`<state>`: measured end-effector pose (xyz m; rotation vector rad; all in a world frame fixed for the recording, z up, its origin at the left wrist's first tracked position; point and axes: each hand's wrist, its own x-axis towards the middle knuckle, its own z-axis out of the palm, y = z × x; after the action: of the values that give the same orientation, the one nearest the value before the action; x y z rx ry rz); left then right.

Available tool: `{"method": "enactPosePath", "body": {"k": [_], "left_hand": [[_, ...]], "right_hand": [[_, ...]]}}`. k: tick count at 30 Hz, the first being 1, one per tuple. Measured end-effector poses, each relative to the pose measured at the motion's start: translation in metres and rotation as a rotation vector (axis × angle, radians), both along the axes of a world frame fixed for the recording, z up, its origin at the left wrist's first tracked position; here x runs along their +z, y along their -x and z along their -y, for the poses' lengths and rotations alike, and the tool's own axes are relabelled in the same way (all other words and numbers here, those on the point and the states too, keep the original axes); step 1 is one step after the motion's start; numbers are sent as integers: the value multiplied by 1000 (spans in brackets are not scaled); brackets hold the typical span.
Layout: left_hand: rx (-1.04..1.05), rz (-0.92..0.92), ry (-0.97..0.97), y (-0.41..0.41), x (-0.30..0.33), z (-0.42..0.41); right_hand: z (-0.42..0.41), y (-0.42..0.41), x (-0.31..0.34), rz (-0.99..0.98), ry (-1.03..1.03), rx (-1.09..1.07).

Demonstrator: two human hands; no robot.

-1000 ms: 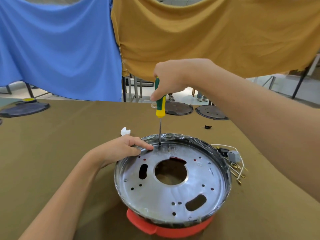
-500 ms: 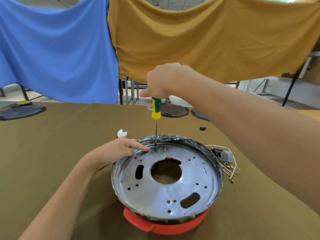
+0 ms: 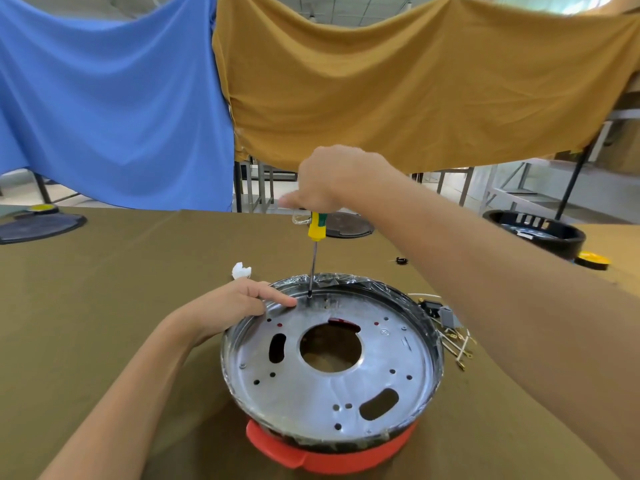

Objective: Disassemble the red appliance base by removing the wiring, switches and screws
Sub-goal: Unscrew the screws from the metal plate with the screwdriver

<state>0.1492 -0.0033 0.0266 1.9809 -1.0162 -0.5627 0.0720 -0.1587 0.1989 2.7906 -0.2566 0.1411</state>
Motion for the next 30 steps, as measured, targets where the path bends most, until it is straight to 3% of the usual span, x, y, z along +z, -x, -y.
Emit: {"method": "enactPosePath", "body": {"k": [2, 5, 8, 11, 12, 15, 18, 20, 25, 27, 30], "left_hand": [[2, 2, 1, -1, 0, 0], [2, -1, 4, 0, -1, -1], [10, -3, 3, 1, 1, 0], [13, -9, 3, 3, 2, 0], [14, -12, 1, 3, 2, 0], [30, -27, 1, 4, 2, -1], [27, -17, -19, 3, 2, -1], [28, -22, -13, 3, 2, 0], [27, -32, 19, 2, 0, 0], [29, -36, 27, 2, 0, 0], [24, -30, 28, 1, 0, 0]], "right_hand": [[-4, -5, -7, 78, 151, -10], [4, -10, -4, 55, 85, 74], [19, -6, 10, -70, -147, 236], [19, 7, 12, -69, -543, 405], [18, 7, 12, -69, -557, 426], [15, -1, 9, -37, -349, 312], [9, -4, -2, 12, 233, 78], [9, -7, -7, 85, 291, 91], [30, -6, 6, -8, -373, 391], [32, -1, 6, -3, -654, 415], [33, -4, 5, 2, -784, 357]]}}
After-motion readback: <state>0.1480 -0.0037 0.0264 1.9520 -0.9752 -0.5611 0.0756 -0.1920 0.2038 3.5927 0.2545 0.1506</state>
